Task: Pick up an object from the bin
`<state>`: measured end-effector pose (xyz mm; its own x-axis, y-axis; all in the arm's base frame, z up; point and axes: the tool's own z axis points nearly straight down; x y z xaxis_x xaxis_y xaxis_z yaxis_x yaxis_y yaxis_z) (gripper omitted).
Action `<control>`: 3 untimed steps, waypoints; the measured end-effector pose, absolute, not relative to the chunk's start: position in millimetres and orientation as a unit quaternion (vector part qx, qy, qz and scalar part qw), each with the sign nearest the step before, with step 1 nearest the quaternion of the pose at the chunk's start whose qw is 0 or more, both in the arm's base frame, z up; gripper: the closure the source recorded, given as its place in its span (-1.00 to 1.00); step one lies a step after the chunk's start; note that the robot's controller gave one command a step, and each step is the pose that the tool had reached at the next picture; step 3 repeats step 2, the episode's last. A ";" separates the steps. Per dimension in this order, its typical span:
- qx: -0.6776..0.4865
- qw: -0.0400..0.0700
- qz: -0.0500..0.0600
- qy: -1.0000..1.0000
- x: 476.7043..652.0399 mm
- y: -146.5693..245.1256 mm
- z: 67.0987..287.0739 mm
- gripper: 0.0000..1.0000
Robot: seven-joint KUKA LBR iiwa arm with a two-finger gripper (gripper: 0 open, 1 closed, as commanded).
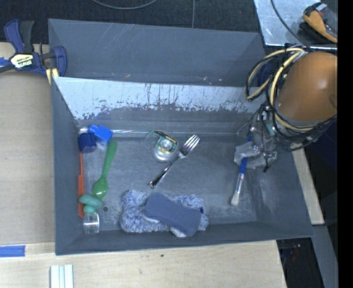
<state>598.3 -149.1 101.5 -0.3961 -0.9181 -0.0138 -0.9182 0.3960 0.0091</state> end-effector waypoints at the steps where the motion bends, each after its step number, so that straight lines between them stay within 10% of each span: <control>1: -0.548 0.006 0.007 0.836 599.5 -149.3 146.5 1.00; 3: -0.548 0.008 0.004 0.837 601.1 -150.1 172.0 1.00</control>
Offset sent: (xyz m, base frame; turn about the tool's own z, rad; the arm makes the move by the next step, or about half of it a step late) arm 0.0013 -0.0014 0.0494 0.0030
